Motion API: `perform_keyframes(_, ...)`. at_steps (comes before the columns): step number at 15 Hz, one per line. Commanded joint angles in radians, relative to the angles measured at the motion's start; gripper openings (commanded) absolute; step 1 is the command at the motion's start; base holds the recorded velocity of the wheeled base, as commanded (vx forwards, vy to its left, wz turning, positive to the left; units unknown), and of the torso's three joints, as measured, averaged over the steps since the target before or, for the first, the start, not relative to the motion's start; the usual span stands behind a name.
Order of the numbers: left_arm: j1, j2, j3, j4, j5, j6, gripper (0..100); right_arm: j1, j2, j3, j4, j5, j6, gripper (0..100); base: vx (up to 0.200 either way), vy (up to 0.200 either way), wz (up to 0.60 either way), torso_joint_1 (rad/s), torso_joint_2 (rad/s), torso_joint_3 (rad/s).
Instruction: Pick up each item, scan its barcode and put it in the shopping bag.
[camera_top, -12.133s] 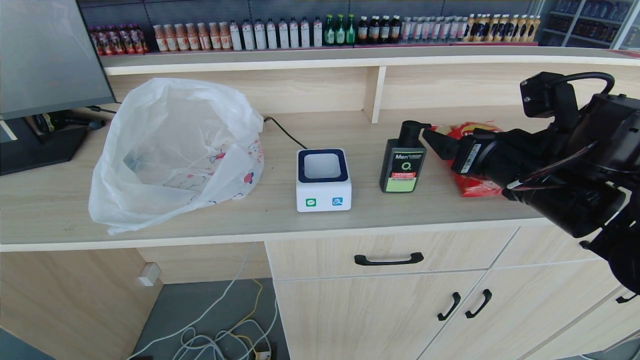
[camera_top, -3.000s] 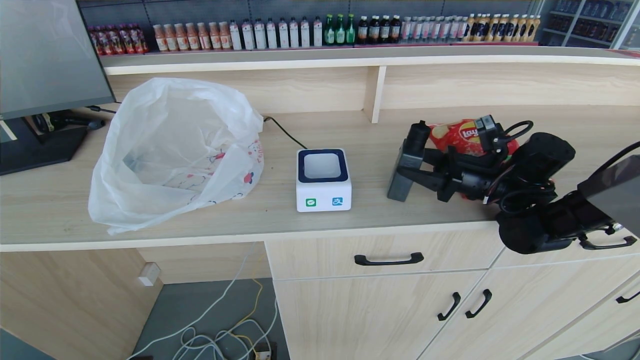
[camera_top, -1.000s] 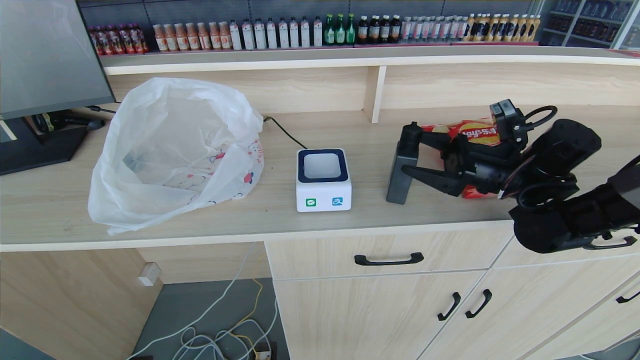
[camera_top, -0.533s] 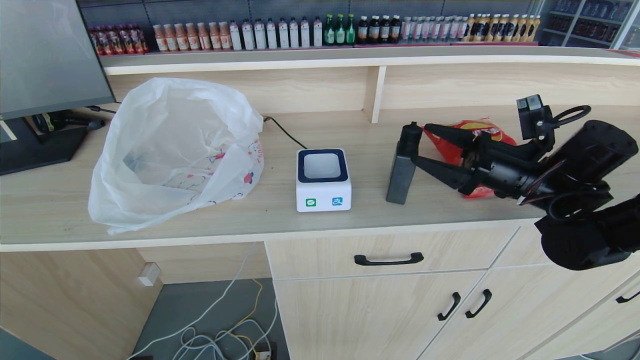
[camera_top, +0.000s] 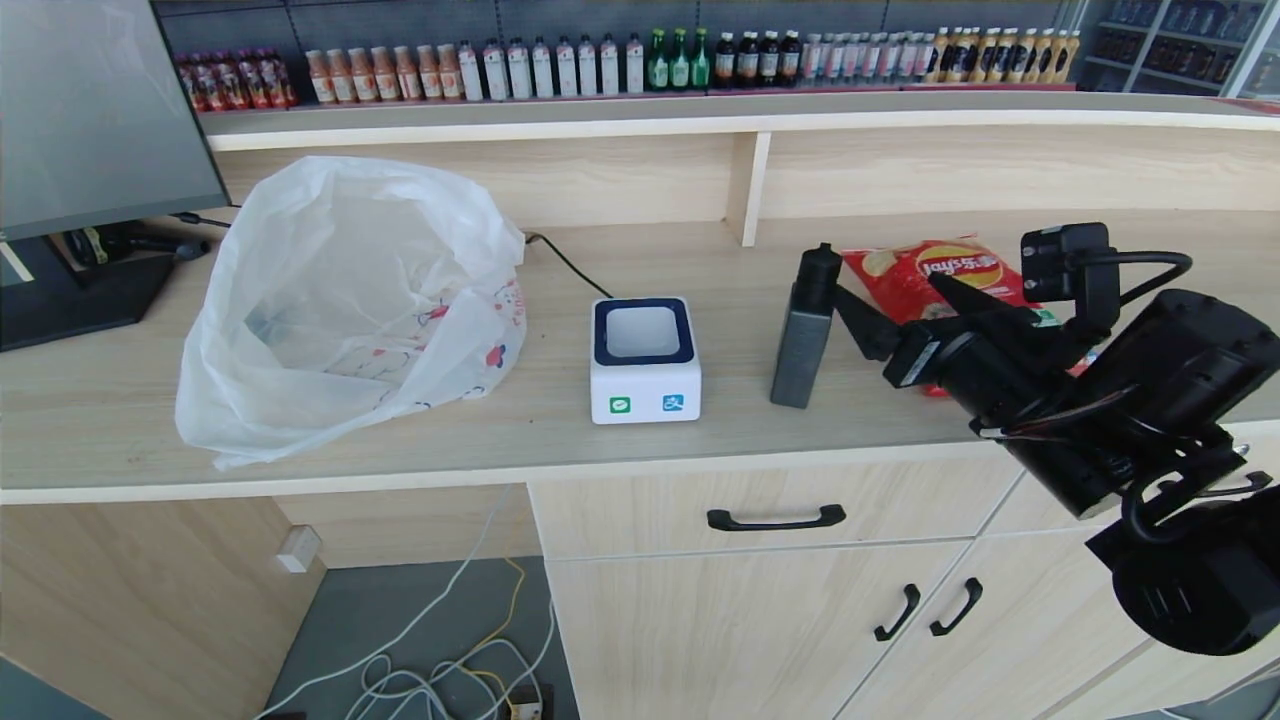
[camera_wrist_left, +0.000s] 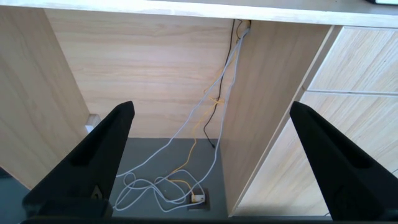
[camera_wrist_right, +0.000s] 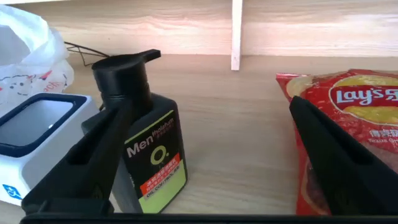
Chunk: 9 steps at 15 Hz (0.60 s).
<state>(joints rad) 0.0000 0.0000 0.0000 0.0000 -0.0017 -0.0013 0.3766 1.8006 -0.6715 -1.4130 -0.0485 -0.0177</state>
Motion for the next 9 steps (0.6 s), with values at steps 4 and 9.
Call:
perform_keyframes(4, 0.0, 0.0, 0.0, 0.0, 0.0, 0.0, 100, 0.14, -0.055, 0.007, 0.039, -0.168, -0.056, 100, 0.0, 0.0, 0.0, 0.0, 0.0, 0.0)
perform_keyframes(9, 0.0, 0.0, 0.0, 0.0, 0.0, 0.0, 100, 0.242, -0.017, -0.016, 0.062, -0.375, -0.056, 100, 0.0, 0.0, 0.0, 0.0, 0.0, 0.0)
